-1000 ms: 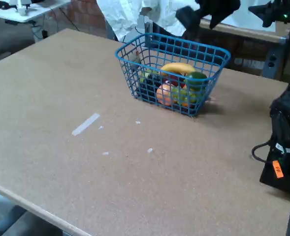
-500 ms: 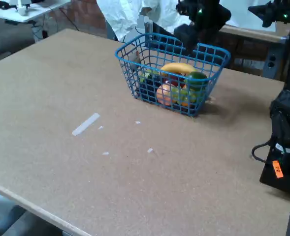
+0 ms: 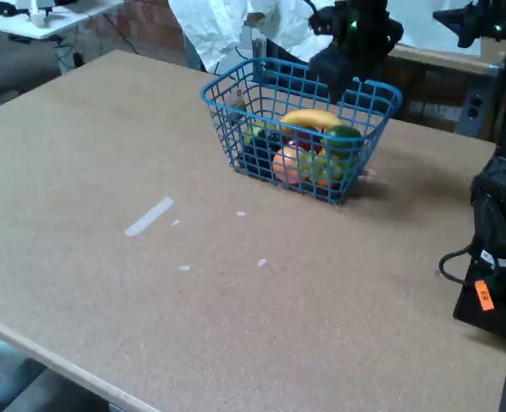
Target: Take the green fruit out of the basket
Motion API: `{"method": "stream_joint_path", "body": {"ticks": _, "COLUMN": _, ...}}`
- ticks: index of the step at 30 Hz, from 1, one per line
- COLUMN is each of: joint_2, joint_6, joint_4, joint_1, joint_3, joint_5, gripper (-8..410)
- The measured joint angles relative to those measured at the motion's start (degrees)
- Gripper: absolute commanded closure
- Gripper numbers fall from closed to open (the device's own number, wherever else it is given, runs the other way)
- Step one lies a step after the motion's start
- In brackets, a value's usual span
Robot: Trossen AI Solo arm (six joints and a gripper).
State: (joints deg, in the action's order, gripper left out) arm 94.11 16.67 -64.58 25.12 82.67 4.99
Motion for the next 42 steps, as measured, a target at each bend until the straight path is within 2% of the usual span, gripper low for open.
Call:
{"method": "stream_joint_path", "body": {"ticks": 5, "joint_2": 0.0, "joint_6": 5.7, "joint_4": -0.3, "joint_1": 0.0, "joint_3": -0.7, "joint_5": 0.0, "gripper": 10}}
{"method": "stream_joint_path", "body": {"ticks": 15, "joint_2": 0.0, "joint_6": 13.2, "joint_4": -0.6, "joint_1": 0.2, "joint_3": -0.7, "joint_5": 0.0, "gripper": 10}}
{"method": "stream_joint_path", "body": {"ticks": 20, "joint_2": 0.0, "joint_6": 15.0, "joint_4": 0.6, "joint_1": 0.5, "joint_3": -1.9, "joint_5": -0.7, "gripper": 2}}
{"method": "stream_joint_path", "body": {"ticks": 28, "joint_2": 0.0, "joint_6": 16.5, "joint_4": 7.1, "joint_1": 1.9, "joint_3": -6.8, "joint_5": -1.4, "gripper": 1}}
{"method": "stream_joint_path", "body": {"ticks": 37, "joint_2": 0.0, "joint_6": 20.0, "joint_4": 8.8, "joint_1": 3.0, "joint_3": -7.8, "joint_5": -2.7, "gripper": 1}}
{"method": "stream_joint_path", "body": {"ticks": 42, "joint_2": 0.0, "joint_6": 22.1, "joint_4": 11.8, "joint_1": 3.0, "joint_3": -10.1, "joint_5": -4.2, "gripper": 1}}
